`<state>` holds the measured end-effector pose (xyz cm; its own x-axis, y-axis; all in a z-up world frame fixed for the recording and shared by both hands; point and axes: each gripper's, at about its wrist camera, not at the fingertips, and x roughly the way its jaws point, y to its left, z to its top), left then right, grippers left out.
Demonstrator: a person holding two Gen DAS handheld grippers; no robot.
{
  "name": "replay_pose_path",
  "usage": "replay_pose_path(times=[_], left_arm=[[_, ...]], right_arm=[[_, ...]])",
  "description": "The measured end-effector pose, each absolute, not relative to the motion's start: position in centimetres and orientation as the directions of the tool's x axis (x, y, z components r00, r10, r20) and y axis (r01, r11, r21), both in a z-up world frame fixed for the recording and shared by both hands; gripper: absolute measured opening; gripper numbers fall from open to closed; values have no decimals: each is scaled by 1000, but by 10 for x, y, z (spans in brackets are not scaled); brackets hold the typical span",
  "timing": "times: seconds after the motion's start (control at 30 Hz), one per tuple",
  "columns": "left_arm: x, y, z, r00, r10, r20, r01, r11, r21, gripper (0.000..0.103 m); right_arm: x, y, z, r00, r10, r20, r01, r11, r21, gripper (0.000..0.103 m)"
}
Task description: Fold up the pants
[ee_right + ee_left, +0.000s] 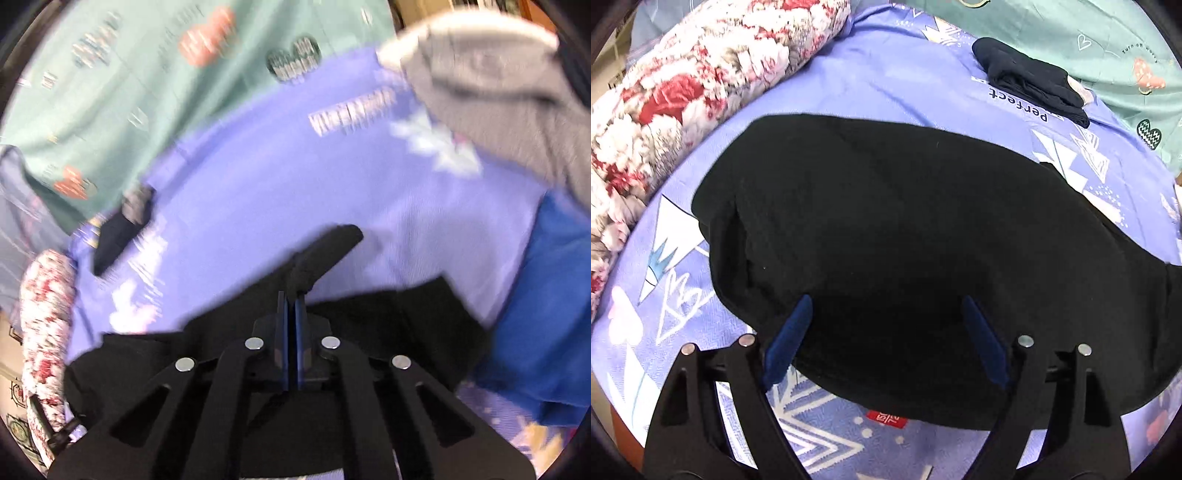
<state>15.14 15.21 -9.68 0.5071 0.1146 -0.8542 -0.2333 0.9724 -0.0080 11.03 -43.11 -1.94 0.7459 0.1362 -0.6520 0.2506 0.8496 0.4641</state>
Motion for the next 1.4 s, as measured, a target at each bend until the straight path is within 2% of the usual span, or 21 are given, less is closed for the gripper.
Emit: replay_pose_path(times=[0.07,0.13,0.2,0.3,0.37,0.4,0.43,0.5,0.53,0.57,0.6,0.7,0.73,0.8,0.87,0.97,1.07,1.17,1.2,1.27,1.4], left_arm=[[153,152,-98,499,122,-858,-248,969,-7,84],[154,153,-98,497,124,-859,-256,967,-9,84],[155,154,-97,497,125,-859,-254,967,-6,84],[155,153,-98,496,126,-859,-241,971,3,85],[156,155,-98,496,121,-860,-234,972,2,85],[155,156,-98,497,118,-860,-230,973,0,85],[155,156,-98,497,115,-860,-227,974,0,85],[153,156,-97,498,110,-860,-225,974,-5,85],[152,156,-97,500,107,-860,-226,974,-10,85],[151,156,-96,502,104,-859,-227,974,-15,85],[150,156,-95,505,101,-857,-229,973,-21,85],[148,157,-94,512,93,-854,-228,973,-31,85],[148,157,-95,512,94,-854,-223,974,-27,85],[149,157,-97,512,95,-854,-218,976,-23,85],[151,157,-98,512,97,-854,-220,975,-22,85],[153,155,-98,508,109,-854,-222,975,-8,85],[152,154,-97,506,111,-855,-220,976,-4,85],[148,155,-88,525,80,-847,-200,979,-32,85],[146,156,-84,536,70,-841,-194,980,-42,86],[143,155,-76,560,64,-826,-179,983,-45,89],[145,151,-68,585,67,-808,-160,987,-35,91]], right_arm=[[88,-435,1,790,146,-596,217,842,494,2],[64,-440,6,803,125,-583,224,843,489,2],[52,-445,-12,768,94,-634,277,843,460,2],[46,-458,-70,641,91,-762,401,807,434,2],[43,-461,-93,587,97,-804,442,794,418,2],[43,-459,-102,555,93,-826,449,803,392,5],[42,-458,-104,547,91,-832,444,811,381,10],[39,-455,-97,574,91,-814,417,823,386,12],[39,-456,-93,595,101,-797,402,821,404,26],[38,-458,-88,619,101,-779,396,816,421,50],[39,-461,-82,648,73,-758,403,812,422,55],[54,-465,-79,642,14,-766,427,824,373,52],[60,-465,-80,632,13,-775,426,829,362,41],[72,-466,-85,611,-19,-791,423,852,307,32],[80,-466,-87,587,-96,-804,440,871,218,4],[79,-458,-90,581,-214,-786,447,890,89,3],[84,-460,-93,546,-235,-804,449,892,44,3],[84,-467,-88,522,-231,-821,480,875,59,13],[82,-469,-82,531,-218,-819,494,865,90,27],[77,-463,-65,563,-243,-790,504,858,96,42],[84,-421,-25,652,-359,-668,450,892,-39,53]])
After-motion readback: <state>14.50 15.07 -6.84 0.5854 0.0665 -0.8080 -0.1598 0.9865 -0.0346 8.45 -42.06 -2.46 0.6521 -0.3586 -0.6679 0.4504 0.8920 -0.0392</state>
